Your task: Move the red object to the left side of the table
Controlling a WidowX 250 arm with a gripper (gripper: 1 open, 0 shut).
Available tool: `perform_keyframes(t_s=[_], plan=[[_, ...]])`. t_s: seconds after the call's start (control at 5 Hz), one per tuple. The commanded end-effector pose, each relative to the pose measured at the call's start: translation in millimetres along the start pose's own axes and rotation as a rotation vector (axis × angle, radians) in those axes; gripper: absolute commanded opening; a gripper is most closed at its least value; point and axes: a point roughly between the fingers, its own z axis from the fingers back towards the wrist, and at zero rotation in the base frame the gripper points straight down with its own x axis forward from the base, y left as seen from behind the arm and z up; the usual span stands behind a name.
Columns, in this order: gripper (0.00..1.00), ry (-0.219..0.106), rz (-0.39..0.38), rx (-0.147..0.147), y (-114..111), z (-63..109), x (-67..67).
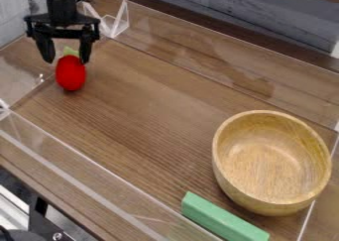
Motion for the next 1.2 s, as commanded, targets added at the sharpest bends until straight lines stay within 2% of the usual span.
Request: perform_keyframes(t_s=[0.0,0.2,0.4,0.8,1.0], plan=[[1.0,-0.054,-0.032,-0.037,-1.2,44.8,6.3],[1.0,-0.038,0.0,-0.06,4.9,58.5,4.5],[1.0,-0.007,0.035,-0.079,9.4,69.4,1.8],[1.0,0.055,0.022,-0.081,-3.4,88.0,-13.9],[1.0,0.087,0.003,-0.077,-17.1,82.8,-16.7]])
